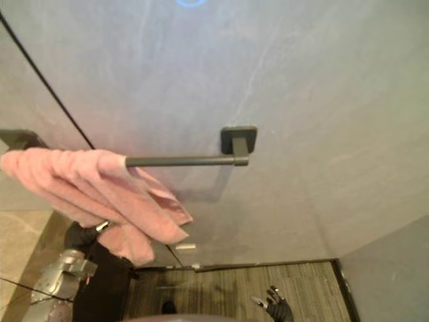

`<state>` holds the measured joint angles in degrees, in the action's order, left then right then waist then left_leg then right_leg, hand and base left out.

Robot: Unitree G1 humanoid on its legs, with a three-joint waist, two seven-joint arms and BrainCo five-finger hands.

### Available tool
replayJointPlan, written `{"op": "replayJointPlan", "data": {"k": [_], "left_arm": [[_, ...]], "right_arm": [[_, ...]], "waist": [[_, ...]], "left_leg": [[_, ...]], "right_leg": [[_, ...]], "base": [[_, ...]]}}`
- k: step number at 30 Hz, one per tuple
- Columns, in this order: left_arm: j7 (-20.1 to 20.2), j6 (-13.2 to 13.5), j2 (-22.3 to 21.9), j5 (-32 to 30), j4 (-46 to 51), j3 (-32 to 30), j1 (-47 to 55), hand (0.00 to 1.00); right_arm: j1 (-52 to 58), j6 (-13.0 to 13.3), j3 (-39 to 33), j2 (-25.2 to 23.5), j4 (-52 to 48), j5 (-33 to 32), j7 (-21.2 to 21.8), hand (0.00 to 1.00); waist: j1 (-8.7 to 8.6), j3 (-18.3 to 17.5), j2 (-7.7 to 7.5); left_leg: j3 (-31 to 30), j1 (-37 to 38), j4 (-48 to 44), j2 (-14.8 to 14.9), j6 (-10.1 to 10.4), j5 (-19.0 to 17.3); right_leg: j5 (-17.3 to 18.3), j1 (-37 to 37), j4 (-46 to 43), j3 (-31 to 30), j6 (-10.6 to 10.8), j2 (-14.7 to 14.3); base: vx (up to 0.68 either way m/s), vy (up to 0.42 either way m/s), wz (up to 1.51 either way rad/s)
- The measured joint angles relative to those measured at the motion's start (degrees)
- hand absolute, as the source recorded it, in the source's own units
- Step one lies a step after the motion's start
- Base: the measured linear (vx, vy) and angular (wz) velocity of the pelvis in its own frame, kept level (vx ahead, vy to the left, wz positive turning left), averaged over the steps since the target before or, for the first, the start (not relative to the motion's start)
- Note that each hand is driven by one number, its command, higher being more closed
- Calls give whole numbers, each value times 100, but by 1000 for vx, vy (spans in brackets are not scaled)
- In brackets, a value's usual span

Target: Organize washtable

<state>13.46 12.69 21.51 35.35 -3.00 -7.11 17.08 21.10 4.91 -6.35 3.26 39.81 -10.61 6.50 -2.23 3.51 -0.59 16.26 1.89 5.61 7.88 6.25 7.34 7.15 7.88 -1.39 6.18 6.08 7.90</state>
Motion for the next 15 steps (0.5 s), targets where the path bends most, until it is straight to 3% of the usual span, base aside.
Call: {"op": "replayJointPlan", "data": {"k": [4, 11, 13, 14, 15], "left_arm": [[-7, 4, -124, -6, -2, 0, -93, 100], [-111, 40, -130, -12, -165, -19, -87, 100], [-111, 48, -159, -40, -197, -17, -93, 100], [-110, 62, -161, -133, -198, -15, -111, 100], [-111, 71, -161, -134, -198, -12, -122, 100]], "right_arm": [[-136, -30, -215, 65, 731, 5, -28, 0], [-418, -19, -434, 77, 1018, 92, -122, 0], [-874, -10, -1069, 86, 1537, -337, -358, 0], [-1046, 2, -1155, 187, 1334, -923, -501, 0], [-1065, 10, -1130, 227, 1111, -1072, -513, 0]], "waist": [[0, -15, 24], [5, -21, 28], [22, -15, 41], [48, -13, 50], [59, -12, 53]], "left_leg": [[40, 22, 3, 5, -1, 1], [62, 31, 33, 3, -3, 4], [61, 31, 35, -5, -3, 3], [57, 31, 36, -8, -4, 3], [56, 31, 36, -9, -4, 3]], "right_leg": [[-21, 6, -4, -19, 5, 5], [-79, 16, 47, -25, 12, 10], [-95, 20, 65, -25, 15, 18], [-96, 20, 63, -24, 17, 22], [-97, 19, 63, -24, 17, 22]], "base": [[-17, 0, -2], [-49, 2, -1], [-34, 1, -1], [0, 0, 0], [0, 0, 0]]}}
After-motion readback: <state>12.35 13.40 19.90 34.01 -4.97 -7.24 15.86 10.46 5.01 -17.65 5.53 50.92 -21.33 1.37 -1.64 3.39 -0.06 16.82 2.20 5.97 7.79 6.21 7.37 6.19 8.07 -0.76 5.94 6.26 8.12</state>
